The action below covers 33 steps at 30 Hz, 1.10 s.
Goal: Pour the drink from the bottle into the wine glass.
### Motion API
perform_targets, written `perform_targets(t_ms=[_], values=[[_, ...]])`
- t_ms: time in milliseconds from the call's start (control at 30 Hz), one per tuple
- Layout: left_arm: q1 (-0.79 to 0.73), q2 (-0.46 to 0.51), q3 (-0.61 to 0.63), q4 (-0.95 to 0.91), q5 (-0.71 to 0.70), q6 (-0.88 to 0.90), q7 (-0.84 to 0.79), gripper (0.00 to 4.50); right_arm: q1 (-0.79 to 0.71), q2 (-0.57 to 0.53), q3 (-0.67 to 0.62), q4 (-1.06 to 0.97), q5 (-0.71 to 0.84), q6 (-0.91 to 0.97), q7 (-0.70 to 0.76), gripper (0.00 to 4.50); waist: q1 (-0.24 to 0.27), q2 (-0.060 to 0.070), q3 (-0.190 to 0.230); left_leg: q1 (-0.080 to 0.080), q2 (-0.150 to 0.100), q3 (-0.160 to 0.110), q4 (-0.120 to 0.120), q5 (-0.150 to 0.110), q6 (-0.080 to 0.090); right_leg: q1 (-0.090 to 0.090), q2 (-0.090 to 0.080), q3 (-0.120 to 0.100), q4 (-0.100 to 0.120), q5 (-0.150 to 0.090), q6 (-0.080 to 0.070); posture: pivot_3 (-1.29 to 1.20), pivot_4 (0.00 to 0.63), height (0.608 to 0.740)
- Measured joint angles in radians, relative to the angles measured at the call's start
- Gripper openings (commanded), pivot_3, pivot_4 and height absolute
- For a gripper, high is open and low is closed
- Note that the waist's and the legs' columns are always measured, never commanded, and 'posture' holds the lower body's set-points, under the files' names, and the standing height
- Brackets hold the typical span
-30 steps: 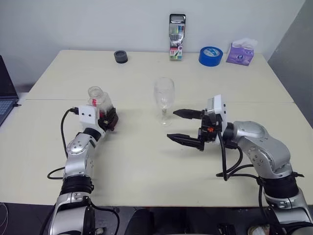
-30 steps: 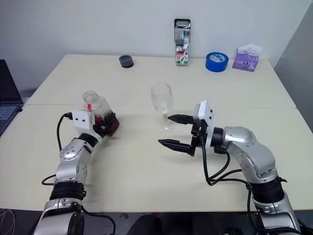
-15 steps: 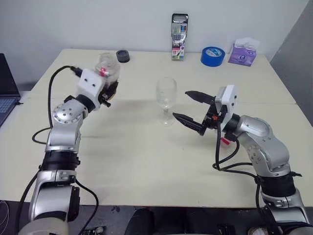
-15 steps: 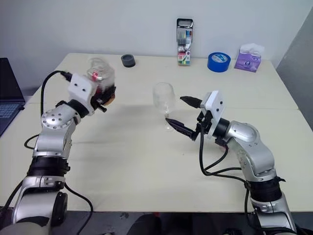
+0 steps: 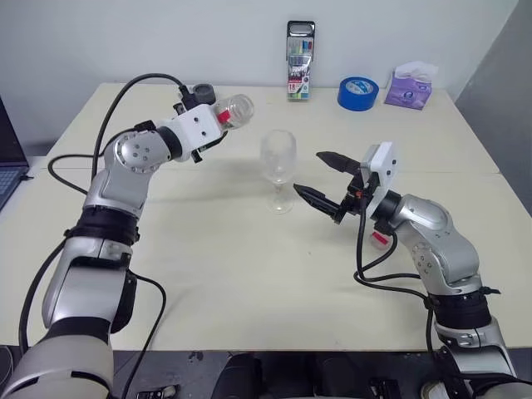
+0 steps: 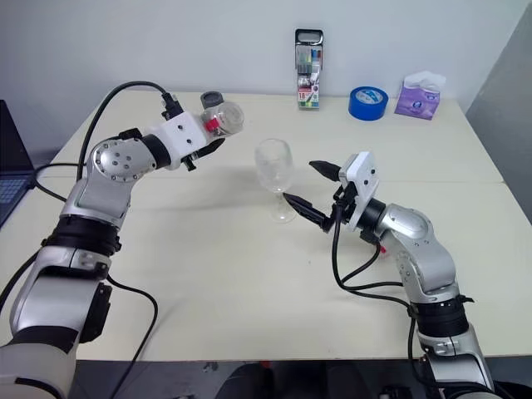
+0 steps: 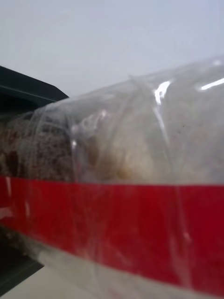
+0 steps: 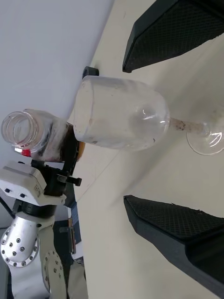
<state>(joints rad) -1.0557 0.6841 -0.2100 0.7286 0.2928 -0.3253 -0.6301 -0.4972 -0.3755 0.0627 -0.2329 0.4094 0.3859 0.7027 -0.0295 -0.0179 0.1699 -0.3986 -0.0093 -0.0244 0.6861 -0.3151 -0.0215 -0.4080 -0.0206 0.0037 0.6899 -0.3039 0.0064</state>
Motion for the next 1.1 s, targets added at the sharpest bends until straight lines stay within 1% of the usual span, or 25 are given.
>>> perform_targets(t_ms=[67, 333, 767, 1100], values=[[-0.030, 0.000, -0.026, 0.042, 0.039, -0.054, 0.014, 1.66, 0.007, 0.002, 0.000, 0.000, -0.002, 0.000, -0.006, 4.50, 0.000, 0.000, 0.000, -0.003, 0.001, 0.000, 0.007, 0.000, 0.000, -0.001, 0.000, -0.001, 0.003, 0.000, 0.000, 0.00, 0.150, 0.740], [-0.115, 0.000, -0.100, 0.178, 0.157, -0.205, 0.068, 1.66, 0.017, 0.007, 0.001, -0.010, -0.002, 0.000, -0.018, 4.50, -0.001, 0.000, 0.000, -0.002, 0.000, 0.001, 0.010, 0.000, 0.000, -0.002, 0.000, 0.001, 0.009, 0.000, 0.000, 0.00, 0.150, 0.740], [-0.258, -0.002, -0.181, 0.326, 0.302, -0.310, 0.164, 1.66, 0.017, 0.012, 0.001, -0.016, -0.002, 0.000, -0.029, 4.50, -0.001, 0.000, 0.000, -0.002, 0.000, 0.001, 0.011, 0.000, 0.000, -0.002, 0.000, 0.001, 0.010, 0.000, 0.000, 0.00, 0.150, 0.740], [-0.357, -0.004, -0.272, 0.407, 0.425, -0.376, 0.267, 1.66, 0.018, 0.027, 0.005, -0.016, -0.002, 0.000, -0.031, 4.50, -0.001, 0.000, 0.000, -0.002, 0.000, 0.001, 0.011, 0.000, 0.000, -0.002, 0.000, 0.001, 0.010, 0.000, 0.000, 0.00, 0.150, 0.740]])
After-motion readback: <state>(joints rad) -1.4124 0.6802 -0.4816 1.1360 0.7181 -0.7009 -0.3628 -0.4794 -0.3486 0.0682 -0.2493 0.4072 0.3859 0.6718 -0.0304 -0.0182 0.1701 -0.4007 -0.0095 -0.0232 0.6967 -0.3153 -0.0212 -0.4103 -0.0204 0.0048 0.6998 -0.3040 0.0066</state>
